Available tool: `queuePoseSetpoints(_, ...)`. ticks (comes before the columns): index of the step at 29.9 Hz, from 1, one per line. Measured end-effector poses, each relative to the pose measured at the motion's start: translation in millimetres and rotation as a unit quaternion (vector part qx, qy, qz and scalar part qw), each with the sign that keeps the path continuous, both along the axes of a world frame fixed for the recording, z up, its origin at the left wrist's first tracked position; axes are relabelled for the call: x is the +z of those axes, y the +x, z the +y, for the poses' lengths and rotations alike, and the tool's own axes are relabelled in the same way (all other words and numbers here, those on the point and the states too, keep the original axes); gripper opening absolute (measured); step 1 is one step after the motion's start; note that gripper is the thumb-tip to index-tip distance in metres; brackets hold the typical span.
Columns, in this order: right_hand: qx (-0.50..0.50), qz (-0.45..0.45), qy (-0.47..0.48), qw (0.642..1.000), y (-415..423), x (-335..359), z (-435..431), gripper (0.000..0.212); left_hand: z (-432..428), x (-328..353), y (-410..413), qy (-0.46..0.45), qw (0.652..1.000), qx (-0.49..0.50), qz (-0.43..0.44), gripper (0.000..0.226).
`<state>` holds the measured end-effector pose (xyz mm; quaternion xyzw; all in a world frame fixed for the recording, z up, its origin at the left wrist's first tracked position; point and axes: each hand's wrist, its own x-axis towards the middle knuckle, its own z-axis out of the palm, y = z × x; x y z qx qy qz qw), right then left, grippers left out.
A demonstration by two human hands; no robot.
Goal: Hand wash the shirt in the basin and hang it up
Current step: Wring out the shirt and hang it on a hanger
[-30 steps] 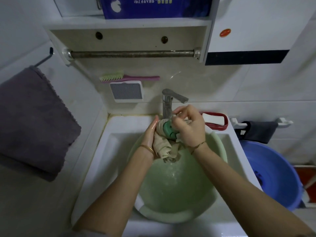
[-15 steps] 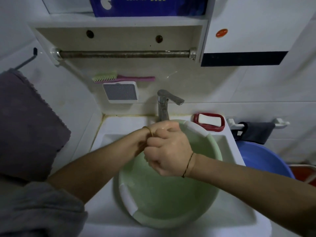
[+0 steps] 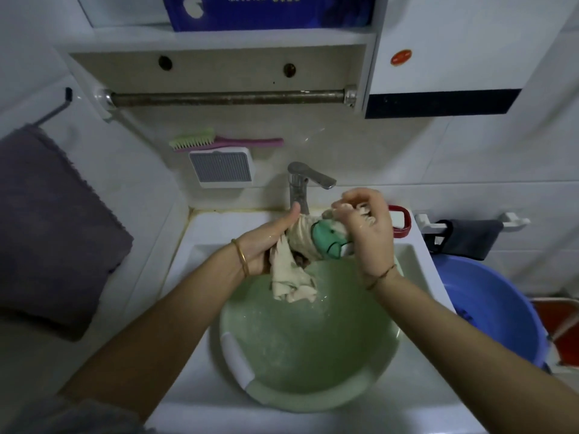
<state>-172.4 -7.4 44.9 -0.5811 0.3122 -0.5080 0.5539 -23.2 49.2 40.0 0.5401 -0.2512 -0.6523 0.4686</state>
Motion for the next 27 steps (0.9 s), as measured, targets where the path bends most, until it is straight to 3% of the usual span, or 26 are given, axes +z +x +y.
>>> queuePoseSetpoints(1,-0.001,-0.039,0.1,0.994,0,-4,-5,0.026,0,3,-3,-0.02,0.999,0.041,-0.016,0.051)
queuePoseSetpoints(3,0.043,-0.103,0.293,0.949,-3,-14,-11,0.04,1,5,-8,-0.075,0.982,0.143,-0.095,0.05)
queuePoseSetpoints(5,0.117,-0.124,0.432,0.886,-6,-31,-3,0.044,0,10,-16,-0.148,0.937,0.22,-0.225,0.037)
queuePoseSetpoints(7,0.197,-0.118,0.501,0.835,-5,-45,13,0.054,1,14,-27,-0.224,0.884,0.225,-0.344,0.035)
queuePoseSetpoints(11,0.353,-0.271,0.515,0.733,5,-57,41,0.077,15,14,-54,-0.329,0.824,0.156,-0.434,0.048)
queuePoseSetpoints(13,0.348,-0.352,0.473,0.729,9,-56,48,0.069,22,10,-63,-0.365,0.804,0.118,-0.454,0.045)
queuePoseSetpoints(16,0.323,-0.415,0.439,0.729,7,-49,46,0.051,29,2,-70,-0.374,0.809,0.135,-0.434,0.042)
queuePoseSetpoints(18,0.335,-0.419,0.475,0.697,6,-48,40,0.05,33,2,-74,-0.36,0.839,0.189,-0.362,0.041)
queuePoseSetpoints(20,0.306,-0.395,0.503,0.705,6,-42,33,0.051,36,0,-75,-0.358,0.85,0.248,-0.296,0.041)
queuePoseSetpoints(23,0.25,-0.327,0.489,0.769,9,-34,21,0.054,35,-11,-71,-0.301,0.863,0.358,-0.192,0.045)
queuePoseSetpoints(25,0.193,-0.276,0.469,0.817,16,-25,19,0.054,31,-18,-66,-0.232,0.881,0.412,-0.035,0.066)
queuePoseSetpoints(27,0.101,-0.23,0.399,0.882,26,-23,19,0.035,30,-19,-64,-0.16,0.904,0.369,0.14,0.076)
